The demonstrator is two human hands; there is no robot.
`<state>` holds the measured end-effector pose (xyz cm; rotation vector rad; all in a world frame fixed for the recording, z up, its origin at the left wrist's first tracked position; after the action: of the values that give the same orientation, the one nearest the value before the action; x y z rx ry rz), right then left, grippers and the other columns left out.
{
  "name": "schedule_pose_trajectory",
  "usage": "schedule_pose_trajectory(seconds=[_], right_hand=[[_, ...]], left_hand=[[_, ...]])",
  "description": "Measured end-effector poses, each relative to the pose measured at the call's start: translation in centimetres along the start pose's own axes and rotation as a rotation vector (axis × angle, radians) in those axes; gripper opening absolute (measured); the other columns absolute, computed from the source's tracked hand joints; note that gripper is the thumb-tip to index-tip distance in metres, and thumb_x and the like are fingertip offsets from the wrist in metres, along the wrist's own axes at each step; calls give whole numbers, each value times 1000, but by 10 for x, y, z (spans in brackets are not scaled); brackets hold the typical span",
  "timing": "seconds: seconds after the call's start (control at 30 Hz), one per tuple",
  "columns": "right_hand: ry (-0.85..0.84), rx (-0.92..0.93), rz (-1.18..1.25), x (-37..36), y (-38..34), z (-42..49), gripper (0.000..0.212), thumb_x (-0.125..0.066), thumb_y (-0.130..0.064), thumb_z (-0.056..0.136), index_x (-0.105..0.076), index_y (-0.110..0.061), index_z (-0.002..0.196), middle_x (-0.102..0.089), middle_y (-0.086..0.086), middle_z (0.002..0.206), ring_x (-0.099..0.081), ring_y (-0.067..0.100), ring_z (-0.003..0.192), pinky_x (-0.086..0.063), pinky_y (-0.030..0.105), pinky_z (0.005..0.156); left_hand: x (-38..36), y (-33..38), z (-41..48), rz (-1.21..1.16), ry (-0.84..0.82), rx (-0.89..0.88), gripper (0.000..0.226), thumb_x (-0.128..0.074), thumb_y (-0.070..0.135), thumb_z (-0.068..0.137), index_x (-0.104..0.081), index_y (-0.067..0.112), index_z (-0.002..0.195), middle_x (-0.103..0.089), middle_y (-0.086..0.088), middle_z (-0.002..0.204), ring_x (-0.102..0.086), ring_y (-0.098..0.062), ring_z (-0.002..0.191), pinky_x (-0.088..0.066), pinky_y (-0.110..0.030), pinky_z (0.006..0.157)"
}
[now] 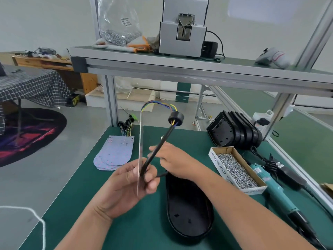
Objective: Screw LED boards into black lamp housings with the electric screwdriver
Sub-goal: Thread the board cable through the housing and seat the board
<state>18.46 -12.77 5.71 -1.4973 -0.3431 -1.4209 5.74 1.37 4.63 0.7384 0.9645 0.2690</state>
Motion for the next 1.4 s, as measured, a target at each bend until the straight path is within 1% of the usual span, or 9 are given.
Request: schedule_pose_trajectory(seconds=[0.1, 0.23, 0.37, 0.63, 0.83, 0.97, 1.17, 1.33, 1.4], right_hand=[[-45, -193, 251, 2, 14, -11, 35, -45, -21, 102, -77, -24, 116, -76, -8, 118, -63, 8, 118, -42, 40, 112], [-30, -232, 385, 17, 34, -29, 51, -46, -76, 97, -76, -35, 95, -75, -19, 105, -64, -2, 113, -41, 30, 107], [49, -192, 33, 34, 50, -32, 24, -72, -51, 92, -63, -33, 78, -66, -11, 85, -62, 15, 96, -51, 36, 95], [315, -459, -427, 66, 85, -68, 20, -54, -39, 106, -58, -23, 95, -61, -1, 93, -61, 23, 85, -51, 40, 75], [676, -500, 432, 73, 79, -102, 18, -59, -29, 105, -68, -25, 90, -78, -2, 88, -75, 15, 82, -63, 28, 71], [609, -458, 767, 49, 70, -119, 20, -62, -8, 104, -74, -17, 92, -80, 7, 98, -77, 23, 93, -65, 34, 80], [469, -389, 638, 24, 49, -124, 14, -73, -11, 91, -77, -24, 90, -76, -3, 91, -76, 20, 89, -62, 42, 88], [471, -345, 462, 17, 34, -117, 20, -78, -7, 88, -73, -26, 88, -76, -10, 87, -72, 7, 81, -51, 16, 76], [460, -331, 376, 15, 32, -115, 20, -81, -10, 85, -72, -28, 86, -74, -13, 87, -69, 5, 82, -47, 13, 74]], left_hand=[[4, 10, -1, -243, -15, -93, 15, -51, 7, 104, -52, 4, 119, -53, -14, 106, -52, -31, 98, -43, -38, 90], [17, 25, -4, -384, 108, -252, 17, -46, 8, 101, -53, 8, 117, -55, -10, 107, -52, -29, 99, -45, -35, 91], [30, 32, -10, -377, 250, -344, 11, -58, 8, 99, -58, 12, 109, -55, -2, 102, -54, -22, 93, -50, -30, 86], [35, 41, -15, -359, 445, -399, 21, -44, 21, 113, -58, 18, 98, -53, 7, 97, -49, -13, 86, -49, -22, 80], [27, 16, 0, -194, 562, -231, 32, -42, 28, 113, -63, 18, 92, -57, 6, 94, -53, -11, 79, -50, -19, 72], [27, -3, 8, -119, 658, -121, 20, -53, 27, 105, -62, 8, 102, -64, -3, 95, -57, -12, 72, -56, -22, 64], [24, -29, 13, 170, 716, 65, 29, -64, 21, 95, -62, 6, 119, -62, -11, 108, -61, -14, 74, -60, -28, 64], [20, -42, 16, 272, 608, 175, 37, -62, 23, 104, -58, 0, 134, -66, -19, 142, -64, -39, 127, -43, -53, 118], [17, -43, 17, 226, 541, 187, 45, -63, 27, 104, -54, 8, 144, -61, -19, 149, -65, -40, 126, -45, -54, 115]])
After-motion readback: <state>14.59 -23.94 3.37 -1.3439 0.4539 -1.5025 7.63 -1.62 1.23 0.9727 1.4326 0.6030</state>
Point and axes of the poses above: each hand's wrist, its own z-axis towards the middle knuckle, its own x-axis out of the back of the hand, y = z × x, the point moved 3 cm from there along z, towards the middle knuckle
